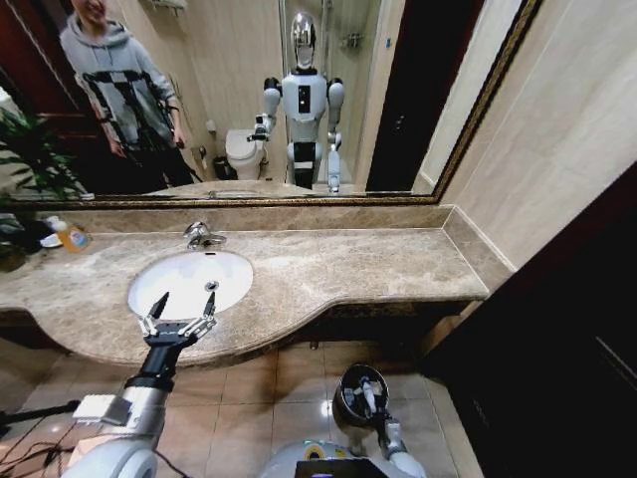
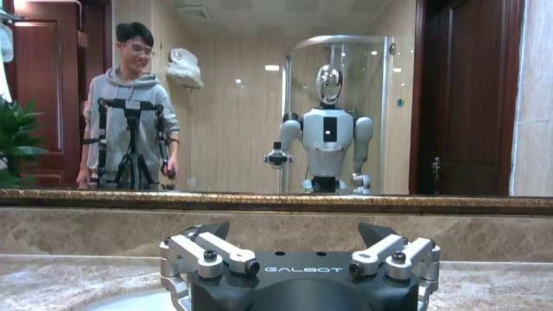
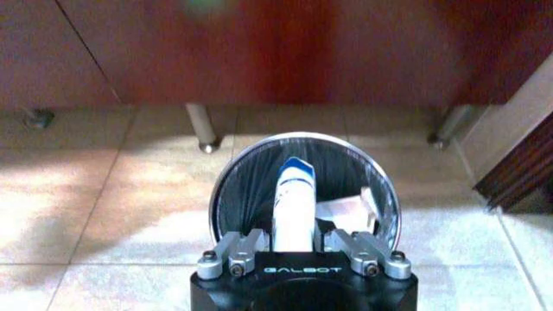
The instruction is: Pick up the trash from the sink and place it in the trash bin.
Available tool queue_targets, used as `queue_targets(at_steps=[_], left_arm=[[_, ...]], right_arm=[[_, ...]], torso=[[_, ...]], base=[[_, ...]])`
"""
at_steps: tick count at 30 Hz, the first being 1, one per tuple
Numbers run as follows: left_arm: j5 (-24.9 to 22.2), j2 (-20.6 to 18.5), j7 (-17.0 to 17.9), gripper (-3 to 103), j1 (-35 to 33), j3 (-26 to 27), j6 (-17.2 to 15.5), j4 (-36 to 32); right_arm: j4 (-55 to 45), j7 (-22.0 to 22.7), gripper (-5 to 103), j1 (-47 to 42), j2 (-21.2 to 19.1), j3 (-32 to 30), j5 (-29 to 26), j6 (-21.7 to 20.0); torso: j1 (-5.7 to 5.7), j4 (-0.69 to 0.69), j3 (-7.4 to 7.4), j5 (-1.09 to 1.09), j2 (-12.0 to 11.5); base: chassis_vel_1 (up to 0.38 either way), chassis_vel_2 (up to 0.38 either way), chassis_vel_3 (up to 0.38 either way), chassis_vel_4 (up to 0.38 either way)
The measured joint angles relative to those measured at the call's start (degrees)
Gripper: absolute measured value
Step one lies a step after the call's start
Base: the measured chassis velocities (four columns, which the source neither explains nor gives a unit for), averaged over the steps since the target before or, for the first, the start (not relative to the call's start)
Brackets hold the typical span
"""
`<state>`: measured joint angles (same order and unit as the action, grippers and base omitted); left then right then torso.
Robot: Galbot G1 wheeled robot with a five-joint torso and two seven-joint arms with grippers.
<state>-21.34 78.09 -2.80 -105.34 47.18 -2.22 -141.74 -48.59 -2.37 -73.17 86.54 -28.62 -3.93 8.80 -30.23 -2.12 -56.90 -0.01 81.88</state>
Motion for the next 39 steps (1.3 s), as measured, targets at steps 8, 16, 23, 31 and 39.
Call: queue_targets(at_steps=[8, 16, 23, 31, 39], left_arm=[[0.00, 0.00, 0.00, 100, 0.00, 0.00, 0.00, 0.00], [0.00, 0.00, 0.00, 100, 0.00, 0.00, 0.00, 0.00], [0.00, 0.00, 0.00, 100, 0.00, 0.00, 0.00, 0.00], [0.00, 0.00, 0.00, 100, 0.00, 0.00, 0.00, 0.00], [0.00, 0.00, 0.00, 100, 0.00, -0.01, 0.00, 0.00]], right_arm=[[16.56, -0.38, 27, 11.01, 1.53, -1.07, -0.92, 2.27], [23.60, -1.15, 31, 16.38, 1.80, -1.47, -2.62, 1.37], [23.43, -1.79, 57, 15.88, 1.42, -1.46, -2.10, 1.25], [22.73, -2.95, 85, 14.26, 1.21, -1.54, -1.40, 2.23], [20.86, -2.61, 100, 12.61, 1.39, -1.64, -1.64, 2.99]], torso=[[0.00, 0.00, 0.00, 0.01, 0.00], [0.00, 0.00, 0.00, 0.00, 0.00], [0.00, 0.01, 0.00, 0.00, 0.00], [0.01, 0.01, 0.00, 0.00, 0.00], [0.00, 0.01, 0.01, 0.01, 0.00]], base=[[0.000, 0.000, 0.000, 0.000], [0.000, 0.000, 0.000, 0.000], [0.000, 0.000, 0.000, 0.000], [0.000, 0.000, 0.000, 0.000], [0.000, 0.000, 0.000, 0.000]])
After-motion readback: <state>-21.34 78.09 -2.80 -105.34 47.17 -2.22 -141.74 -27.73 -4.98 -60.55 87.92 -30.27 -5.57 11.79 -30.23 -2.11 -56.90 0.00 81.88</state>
